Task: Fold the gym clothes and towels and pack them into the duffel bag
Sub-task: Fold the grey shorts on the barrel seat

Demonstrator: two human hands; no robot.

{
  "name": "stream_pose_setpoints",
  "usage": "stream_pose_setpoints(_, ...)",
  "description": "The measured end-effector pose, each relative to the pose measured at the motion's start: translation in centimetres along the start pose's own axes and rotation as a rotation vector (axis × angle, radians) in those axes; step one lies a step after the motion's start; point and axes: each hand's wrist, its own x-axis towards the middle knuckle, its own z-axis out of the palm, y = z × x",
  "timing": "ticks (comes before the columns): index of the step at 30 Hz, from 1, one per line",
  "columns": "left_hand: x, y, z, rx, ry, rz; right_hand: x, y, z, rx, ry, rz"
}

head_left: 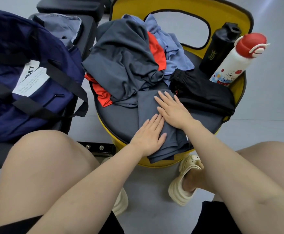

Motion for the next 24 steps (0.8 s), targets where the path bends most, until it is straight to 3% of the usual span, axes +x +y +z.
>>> stream_pose_setpoints(4, -1.2, -0.5, -0.1, -0.004, 0.043, 0.039, 0.2, -0.1, 0.9, 0.162, -0.005, 0.058)
stream_pose_setpoints(8, -1.0, -1.7, -1.7, -0.096, 0.205, 0.020, -0.1, -0.6, 0.6, 0.208, 0.057, 0.053)
stream_pose_setpoints(11, 0.6, -2.6, -2.4, -0.098, 0.205, -0.056, -1.0, -1.5, 0.5, 0.172, 0.242, 0.060)
stream_pose_setpoints(15, 1.6, -3.5, -2.1, 0.106, 0.029, -0.073, -2.7, -2.4, 0.1, 0.045, 0.550, 0.164)
stream_pose_setpoints(18, 1.5, -3.6, -2.0, 0.185, 0.003, -0.168, -3.5, -2.6, -0.8, 0.050, 0.320, 0.260)
stream_pose_setpoints(21, 1.2, -3.2, -1.8, 0.303, -0.026, -0.218, -3.8, -2.4, -1.1, 0.058, 0.054, 0.210)
stream_pose_setpoints(24, 0.8, -2.9, -2.1, 0.408, -0.044, -0.242, -3.9, -1.9, -1.3, 0.201, -0.076, 0.181)
